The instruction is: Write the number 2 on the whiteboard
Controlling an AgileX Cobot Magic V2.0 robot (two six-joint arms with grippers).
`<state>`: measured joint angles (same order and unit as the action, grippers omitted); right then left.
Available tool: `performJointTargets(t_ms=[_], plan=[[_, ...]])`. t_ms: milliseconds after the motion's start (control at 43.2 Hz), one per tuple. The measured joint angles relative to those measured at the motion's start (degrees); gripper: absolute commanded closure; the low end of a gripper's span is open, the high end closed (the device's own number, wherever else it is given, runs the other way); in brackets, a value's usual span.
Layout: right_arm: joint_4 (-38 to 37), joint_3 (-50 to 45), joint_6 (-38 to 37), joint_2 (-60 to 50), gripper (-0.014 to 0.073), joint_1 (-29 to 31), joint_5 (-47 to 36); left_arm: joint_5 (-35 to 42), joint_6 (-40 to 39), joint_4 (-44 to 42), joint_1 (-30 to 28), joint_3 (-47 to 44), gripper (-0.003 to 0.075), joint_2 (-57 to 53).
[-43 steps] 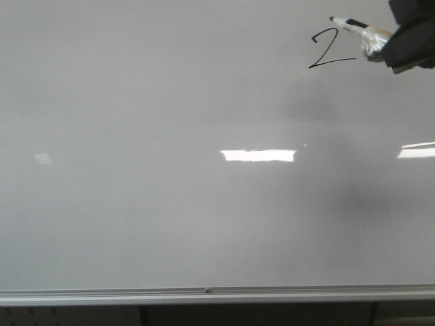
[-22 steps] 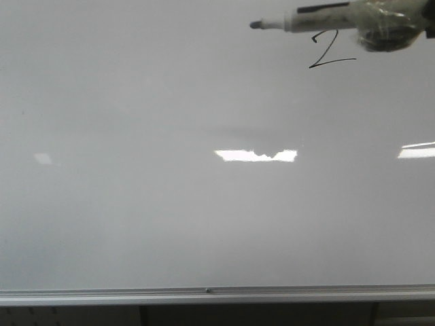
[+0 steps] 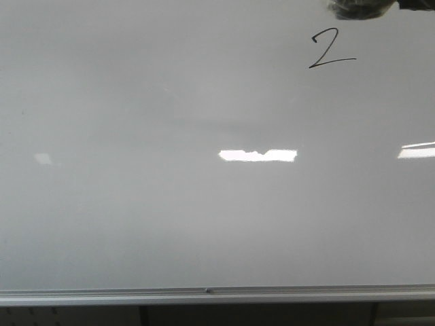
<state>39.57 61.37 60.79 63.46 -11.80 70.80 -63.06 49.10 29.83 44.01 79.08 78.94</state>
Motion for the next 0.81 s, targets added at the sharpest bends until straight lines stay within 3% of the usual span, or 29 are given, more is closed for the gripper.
performJointTargets(t_ms=[254, 601, 809], plan=[[-0.65, 0.00, 0.00, 0.00, 0.0660, 0.00, -0.75, -0.34, 0.34, -1.50, 0.35, 6.96, 0.0240, 7.06], [0.03, 0.00, 0.23, 0.00, 0.0660, 0.00, -0.14, 0.10, 5.32, -2.88, 0.54, 8.23, 0.0247, 10.24], [0.03, 0.00, 0.23, 0.00, 0.0660, 0.00, -0.04, -0.93, 5.73, -2.78, 0.75, 8.23, 0.0415, 10.91]])
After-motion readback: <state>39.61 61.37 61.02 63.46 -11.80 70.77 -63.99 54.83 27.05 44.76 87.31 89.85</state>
